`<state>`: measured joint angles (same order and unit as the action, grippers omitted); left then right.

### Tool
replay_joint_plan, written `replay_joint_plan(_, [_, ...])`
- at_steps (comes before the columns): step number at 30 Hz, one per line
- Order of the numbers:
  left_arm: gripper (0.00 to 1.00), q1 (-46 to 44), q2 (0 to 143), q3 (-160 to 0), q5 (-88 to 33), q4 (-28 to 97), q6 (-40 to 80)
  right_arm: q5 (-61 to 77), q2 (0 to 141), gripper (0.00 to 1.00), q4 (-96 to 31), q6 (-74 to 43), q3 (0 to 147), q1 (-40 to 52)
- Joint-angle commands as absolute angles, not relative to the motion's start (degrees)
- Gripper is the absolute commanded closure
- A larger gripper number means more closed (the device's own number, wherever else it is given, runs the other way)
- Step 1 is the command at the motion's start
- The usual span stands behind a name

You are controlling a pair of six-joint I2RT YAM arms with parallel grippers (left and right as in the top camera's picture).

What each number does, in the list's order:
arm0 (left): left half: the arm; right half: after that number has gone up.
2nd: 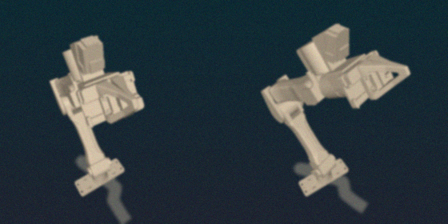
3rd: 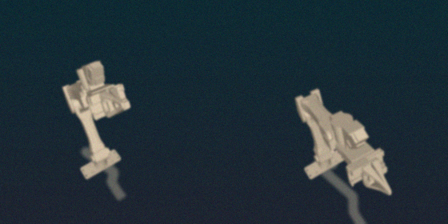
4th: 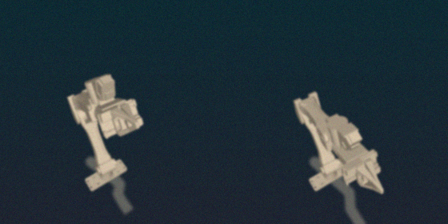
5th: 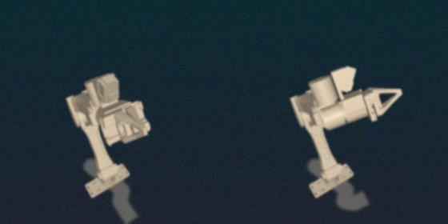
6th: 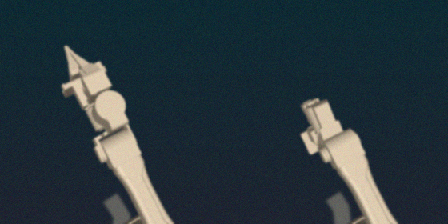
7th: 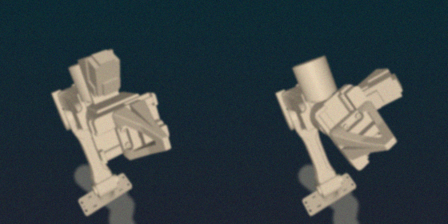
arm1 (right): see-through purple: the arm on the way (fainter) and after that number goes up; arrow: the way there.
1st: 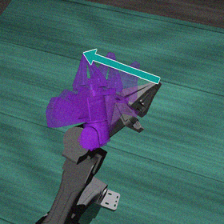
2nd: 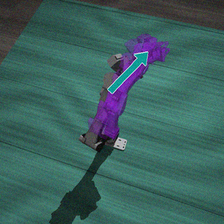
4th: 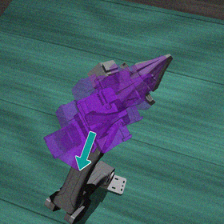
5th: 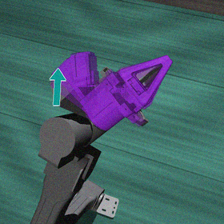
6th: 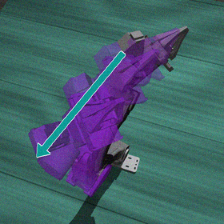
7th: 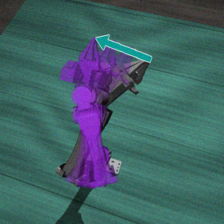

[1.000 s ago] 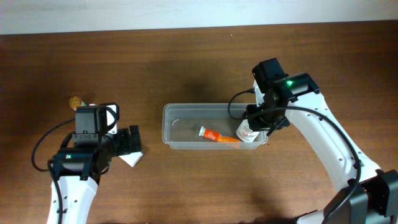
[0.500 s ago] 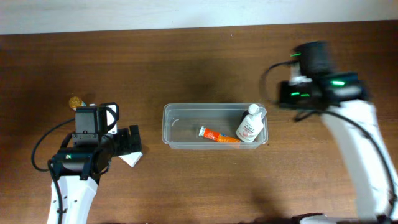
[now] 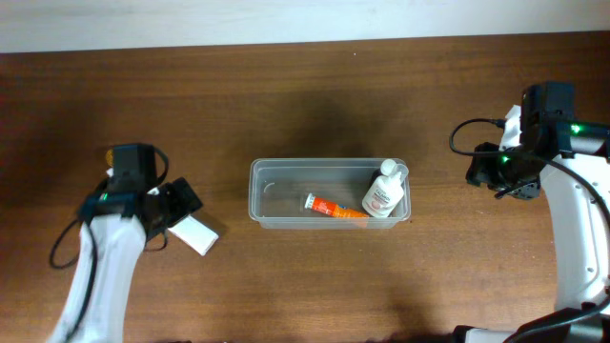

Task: Pack container
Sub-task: 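Retract the right gripper and grasp the Panadol box with the left, then carry the Panadol box into the container's left side and release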

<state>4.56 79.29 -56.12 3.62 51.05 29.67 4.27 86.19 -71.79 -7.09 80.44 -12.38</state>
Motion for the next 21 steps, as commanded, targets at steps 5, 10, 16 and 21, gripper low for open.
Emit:
replay_joint_plan(5, [0.01,4.8,96.4,-56.8,-1.5,47.4,38.0,5.5,86.1,0.40,-71.8,-6.4,80.0,-12.3])
replay_joint_plan(10, [0.04,4.8,101.3,-56.8,-1.8,46.9,37.9,5.5,86.1,0.40,-71.7,-6.4,80.0,-12.3])
replay_joint_plan(16, [0.48,4.8,101.2,-56.8,-1.8,47.2,37.7,5.5,86.1,0.40,-71.8,-6.4,80.0,-12.3])
replay_joint_plan(21, [0.62,4.6,98.3,-59.6,-1.8,49.0,35.6,5.5,86.1,0.40,-71.8,-6.4,80.0,-12.3])
